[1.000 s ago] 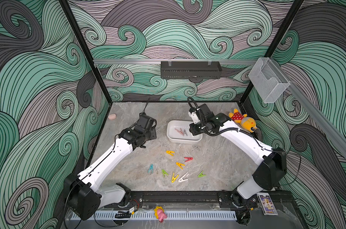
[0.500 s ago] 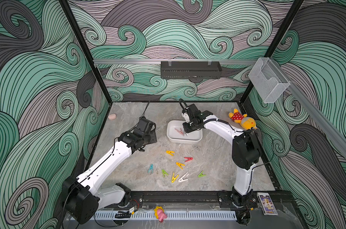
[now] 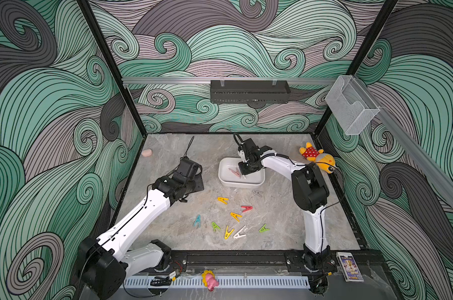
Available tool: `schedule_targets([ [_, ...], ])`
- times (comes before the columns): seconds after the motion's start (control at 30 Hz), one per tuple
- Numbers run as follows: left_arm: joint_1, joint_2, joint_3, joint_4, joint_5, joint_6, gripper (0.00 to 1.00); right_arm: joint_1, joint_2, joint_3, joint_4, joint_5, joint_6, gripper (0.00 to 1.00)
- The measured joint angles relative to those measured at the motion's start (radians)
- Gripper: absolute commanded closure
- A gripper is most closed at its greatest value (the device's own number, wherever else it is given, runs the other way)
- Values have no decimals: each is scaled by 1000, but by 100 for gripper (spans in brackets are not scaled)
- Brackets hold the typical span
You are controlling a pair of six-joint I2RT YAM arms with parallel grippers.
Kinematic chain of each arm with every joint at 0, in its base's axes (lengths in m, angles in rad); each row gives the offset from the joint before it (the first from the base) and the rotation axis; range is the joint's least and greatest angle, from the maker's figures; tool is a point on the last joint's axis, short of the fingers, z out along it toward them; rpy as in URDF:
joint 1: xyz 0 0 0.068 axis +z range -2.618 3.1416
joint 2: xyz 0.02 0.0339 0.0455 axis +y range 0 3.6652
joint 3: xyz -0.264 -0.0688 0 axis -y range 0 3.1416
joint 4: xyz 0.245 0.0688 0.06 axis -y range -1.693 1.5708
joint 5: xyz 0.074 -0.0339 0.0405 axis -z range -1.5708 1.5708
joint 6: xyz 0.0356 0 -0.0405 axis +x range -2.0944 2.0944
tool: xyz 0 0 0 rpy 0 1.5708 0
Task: Put the clothespins into the storage box
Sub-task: Place the clothespin in the storage box, then pick up the clothespin from the center of the board.
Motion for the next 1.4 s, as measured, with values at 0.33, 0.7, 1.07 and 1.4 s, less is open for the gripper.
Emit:
schedule_targets([
  [0.33,5,8,4,-10,1,5,42,0,40,52,7,-1,-1,57],
  [0.7,7,126,117,-105,38,69,41,9,-215,14,-9,-20,-2,54],
  [1.07,-4,181,27,-245,97,40,33,165,-505,-286,71,-45,52,48],
  [1.4,-131,173,-143,-202,130,-99,39,187,-647,-444,210,-46,98,46],
])
